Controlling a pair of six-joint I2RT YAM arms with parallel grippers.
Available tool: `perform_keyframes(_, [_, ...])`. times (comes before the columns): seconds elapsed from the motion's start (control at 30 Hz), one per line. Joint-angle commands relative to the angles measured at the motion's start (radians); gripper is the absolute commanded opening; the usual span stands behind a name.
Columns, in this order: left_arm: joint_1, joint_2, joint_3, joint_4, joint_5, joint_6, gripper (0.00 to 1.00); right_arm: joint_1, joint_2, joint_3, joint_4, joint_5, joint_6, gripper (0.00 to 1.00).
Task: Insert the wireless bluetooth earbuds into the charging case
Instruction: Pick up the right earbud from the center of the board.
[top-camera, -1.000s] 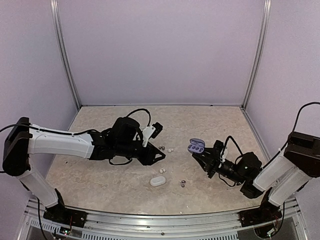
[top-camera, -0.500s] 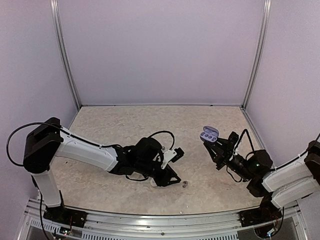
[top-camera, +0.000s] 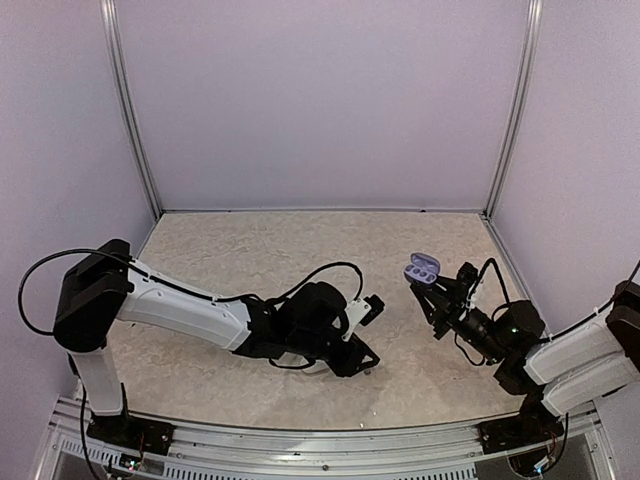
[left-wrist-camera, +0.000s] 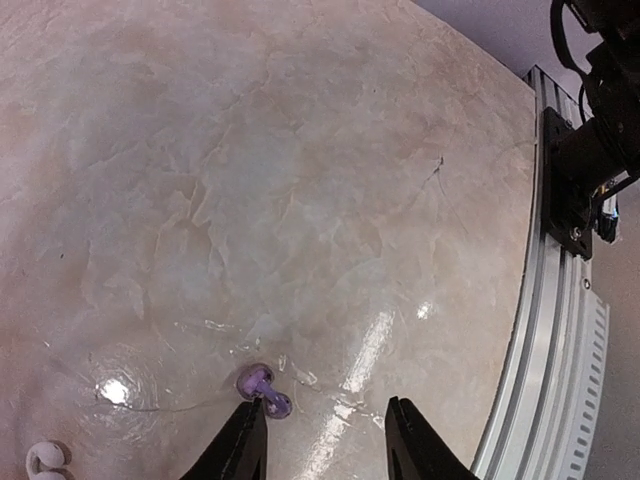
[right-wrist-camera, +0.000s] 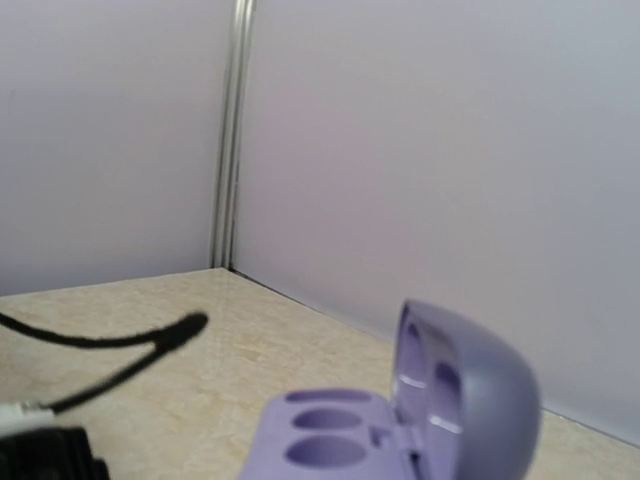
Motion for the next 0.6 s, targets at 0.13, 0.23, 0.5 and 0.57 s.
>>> perform_keyframes(0.13, [-0.025,0.065,0.120,-0.121,-0.123,-0.007,0.40,-0.022,-0.006,-0.010,-0.025,0.040,0.016,0.00])
perform_keyframes(0.23, [-0.031,0.082,0.152,-0.166,-0.140,-0.021,0.40,-0.025,-0.008,-0.010,-0.031,0.040,0.019,0.00])
perform_keyframes(0.5, [-0.068,0.138,0.224,-0.245,-0.206,-0.013,0.41,-0.027,-0.009,-0.010,-0.032,0.040,0.021,0.00])
perform_keyframes(0.57, [-0.069,0.143,0.223,-0.247,-0.216,-0.016,0.41,-0.026,-0.011,-0.010,-0.032,0.040,0.023,0.00])
